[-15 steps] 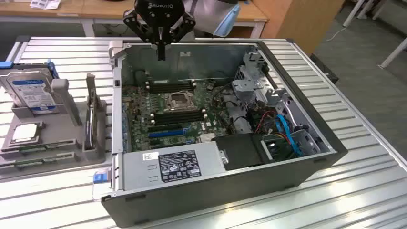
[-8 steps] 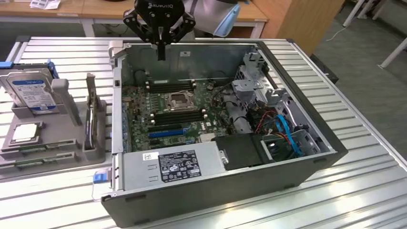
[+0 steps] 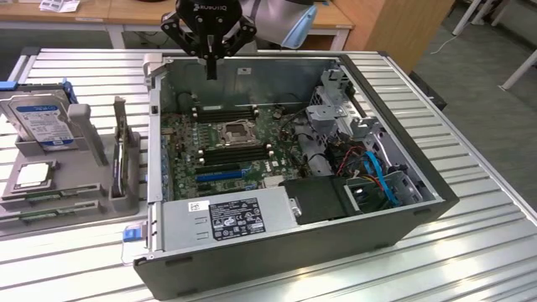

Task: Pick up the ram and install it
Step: 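Reach for the ram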

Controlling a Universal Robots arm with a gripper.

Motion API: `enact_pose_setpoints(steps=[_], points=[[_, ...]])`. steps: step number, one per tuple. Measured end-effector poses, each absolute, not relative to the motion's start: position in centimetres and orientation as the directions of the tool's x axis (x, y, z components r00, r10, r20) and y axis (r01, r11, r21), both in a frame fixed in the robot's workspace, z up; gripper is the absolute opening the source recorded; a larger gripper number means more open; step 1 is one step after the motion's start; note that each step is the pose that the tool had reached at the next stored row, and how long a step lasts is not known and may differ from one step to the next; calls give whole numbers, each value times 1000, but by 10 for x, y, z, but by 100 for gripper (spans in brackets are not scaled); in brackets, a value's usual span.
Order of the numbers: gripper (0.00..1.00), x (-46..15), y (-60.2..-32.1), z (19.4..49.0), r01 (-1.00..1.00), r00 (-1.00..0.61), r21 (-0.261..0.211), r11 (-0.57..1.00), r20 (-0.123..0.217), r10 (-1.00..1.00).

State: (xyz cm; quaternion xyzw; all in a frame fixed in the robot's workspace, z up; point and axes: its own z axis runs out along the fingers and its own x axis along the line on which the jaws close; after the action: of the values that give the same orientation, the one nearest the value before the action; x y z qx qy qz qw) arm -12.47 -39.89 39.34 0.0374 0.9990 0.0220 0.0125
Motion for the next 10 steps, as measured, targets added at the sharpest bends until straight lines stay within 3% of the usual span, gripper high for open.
enact_pose_setpoints(steps=[10], points=[[10, -141, -399, 393, 74, -997, 45, 996, -23, 75]])
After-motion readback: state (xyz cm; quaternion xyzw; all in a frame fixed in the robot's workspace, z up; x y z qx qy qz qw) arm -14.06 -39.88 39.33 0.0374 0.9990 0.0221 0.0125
